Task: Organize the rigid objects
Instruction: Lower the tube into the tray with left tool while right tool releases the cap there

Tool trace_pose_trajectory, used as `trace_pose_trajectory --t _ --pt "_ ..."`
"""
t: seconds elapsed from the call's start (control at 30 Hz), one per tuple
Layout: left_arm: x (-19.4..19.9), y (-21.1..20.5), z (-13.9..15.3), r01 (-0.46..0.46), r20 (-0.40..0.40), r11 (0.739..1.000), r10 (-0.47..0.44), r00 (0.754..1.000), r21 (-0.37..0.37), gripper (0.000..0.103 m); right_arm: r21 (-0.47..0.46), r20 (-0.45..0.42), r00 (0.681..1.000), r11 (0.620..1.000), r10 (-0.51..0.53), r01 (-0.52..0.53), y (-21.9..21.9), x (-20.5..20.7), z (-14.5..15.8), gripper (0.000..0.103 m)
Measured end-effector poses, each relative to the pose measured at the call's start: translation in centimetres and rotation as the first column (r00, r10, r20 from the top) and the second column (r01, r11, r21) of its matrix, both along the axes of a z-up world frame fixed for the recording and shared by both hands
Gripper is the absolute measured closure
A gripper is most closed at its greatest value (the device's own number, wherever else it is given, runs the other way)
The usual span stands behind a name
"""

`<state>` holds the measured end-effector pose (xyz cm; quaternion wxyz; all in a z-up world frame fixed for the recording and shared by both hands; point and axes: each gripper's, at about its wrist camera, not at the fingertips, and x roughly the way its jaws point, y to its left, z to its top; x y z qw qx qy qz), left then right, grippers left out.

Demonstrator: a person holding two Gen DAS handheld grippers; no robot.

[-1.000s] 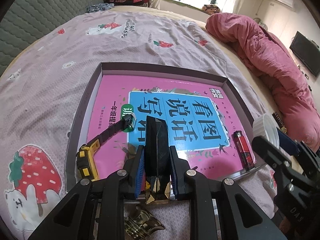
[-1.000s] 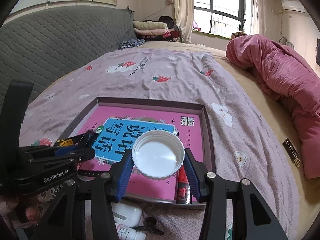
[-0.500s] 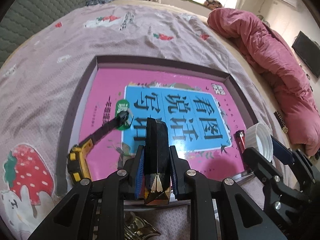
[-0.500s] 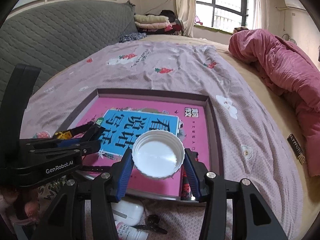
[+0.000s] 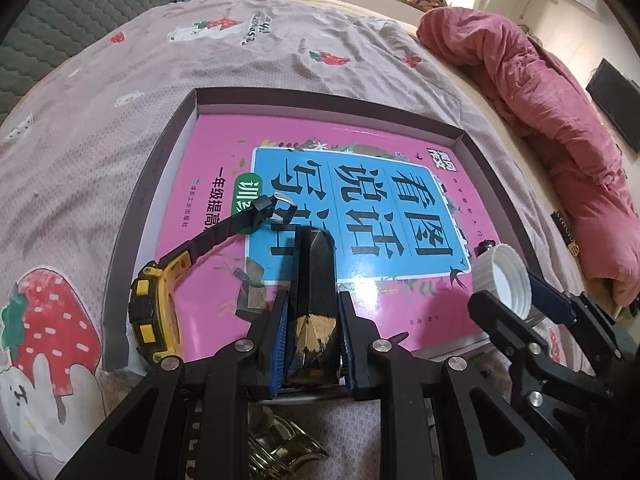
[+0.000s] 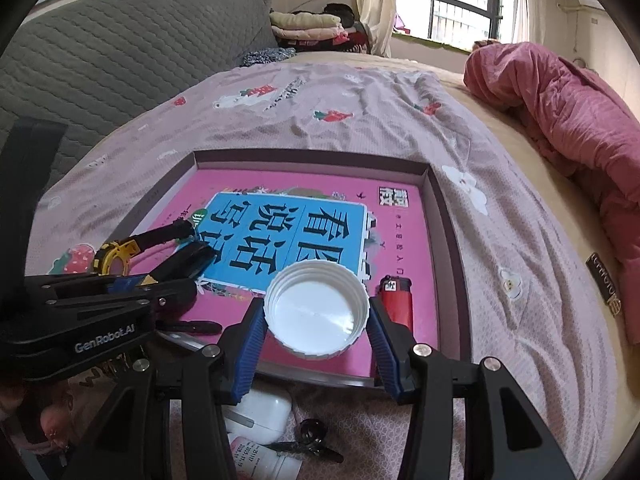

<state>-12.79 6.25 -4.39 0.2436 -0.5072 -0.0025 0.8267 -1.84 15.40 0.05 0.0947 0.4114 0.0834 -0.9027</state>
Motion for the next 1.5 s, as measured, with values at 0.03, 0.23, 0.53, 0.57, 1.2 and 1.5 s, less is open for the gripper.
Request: trace_pose_trajectory --t 0.03,0.23,0.53,0.57,1.2,1.5 --pt "0.0 0.0 0.0 0.001 0.000 1.000 -0.001 1.000 -0.001 0.080 0.004 0.004 1.000 1.000 0.002 -0.002 -0.1 -0.1 -0.1 0.053" --pt "0.1 -0.1 0.1 0.006 0.002 1.000 -0.006 1.000 0.003 0.080 0.010 0.030 1.000 1.000 0.009 -0.009 -0.3 0.0 -1.1 0.053" --pt "0.2 -0.1 0.1 0.008 0.004 1.000 -0.008 1.000 0.005 0.080 0.011 0.042 0.999 1.000 0.001 -0.001 -0.4 -0.5 -1.3 0.053" --pt "0.2 -0.1 0.1 0.008 0.004 1.000 -0.008 1.000 0.005 0.080 0.016 0.043 0.999 1.000 0.001 -0.002 -0.4 -0.6 -1.4 0.053" --pt "0.2 -0.3 0.2 0.017 0.016 1.000 -0.017 1.000 0.003 0.080 0.055 0.212 0.977 0.998 -0.011 -0.001 -0.8 -2.7 -1.8 0.053" --pt "0.3 -0.3 0.2 0.013 0.024 1.000 -0.014 1.000 0.010 0.080 0.063 0.226 0.974 0.998 -0.036 0.022 -0.6 -2.8 -1.9 0.053"
